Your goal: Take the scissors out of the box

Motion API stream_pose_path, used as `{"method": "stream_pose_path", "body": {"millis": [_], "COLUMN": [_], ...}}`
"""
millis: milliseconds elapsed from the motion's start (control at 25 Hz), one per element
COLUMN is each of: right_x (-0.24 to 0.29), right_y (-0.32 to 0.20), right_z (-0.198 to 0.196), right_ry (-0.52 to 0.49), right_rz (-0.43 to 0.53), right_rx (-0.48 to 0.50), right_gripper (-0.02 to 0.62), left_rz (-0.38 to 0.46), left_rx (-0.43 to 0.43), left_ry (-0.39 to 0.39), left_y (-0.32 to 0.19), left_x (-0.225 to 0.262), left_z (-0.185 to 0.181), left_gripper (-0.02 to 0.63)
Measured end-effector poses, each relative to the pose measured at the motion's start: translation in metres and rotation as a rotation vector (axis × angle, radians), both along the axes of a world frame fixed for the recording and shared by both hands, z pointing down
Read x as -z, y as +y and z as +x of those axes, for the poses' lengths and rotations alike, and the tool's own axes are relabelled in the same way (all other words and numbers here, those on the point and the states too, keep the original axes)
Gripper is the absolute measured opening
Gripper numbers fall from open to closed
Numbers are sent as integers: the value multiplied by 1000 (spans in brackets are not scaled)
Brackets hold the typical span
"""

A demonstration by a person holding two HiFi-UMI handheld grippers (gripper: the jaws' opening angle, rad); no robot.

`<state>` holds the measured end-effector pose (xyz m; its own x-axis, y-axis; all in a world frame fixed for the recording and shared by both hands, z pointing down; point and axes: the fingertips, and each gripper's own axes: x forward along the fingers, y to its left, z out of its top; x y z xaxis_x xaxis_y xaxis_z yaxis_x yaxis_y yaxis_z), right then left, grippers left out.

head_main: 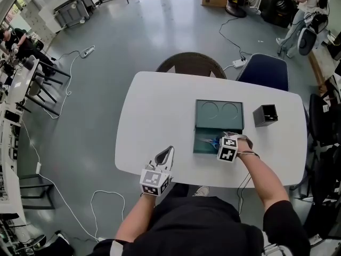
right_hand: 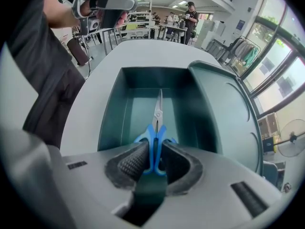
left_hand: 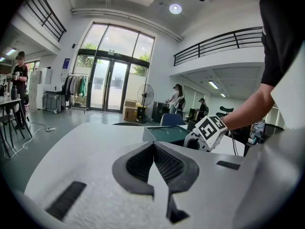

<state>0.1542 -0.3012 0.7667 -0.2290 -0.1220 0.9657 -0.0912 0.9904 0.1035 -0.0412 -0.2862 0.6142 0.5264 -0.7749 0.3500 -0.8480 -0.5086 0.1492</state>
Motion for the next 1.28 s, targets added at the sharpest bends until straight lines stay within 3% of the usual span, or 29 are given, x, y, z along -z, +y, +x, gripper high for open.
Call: {"method": "stream_pose_path", "body": {"millis": [520, 880, 1280], "right_x": [17, 92, 190], "right_y": [2, 4, 6], "right_z": [10, 11, 3], "right_ry": [-36, -170, -426], "right_rz": [68, 269, 565], "right_rx": [-54, -119, -328], "right_gripper": [87, 89, 89], "left_rz": [5, 6, 31], "left_rx": [-8, -12, -56], "left_ry": [-6, 4, 16], "left_y": [0, 2, 0], "left_x": [0, 3, 14], "left_z": [-4, 1, 19], "left_gripper": [11, 11, 11]}}
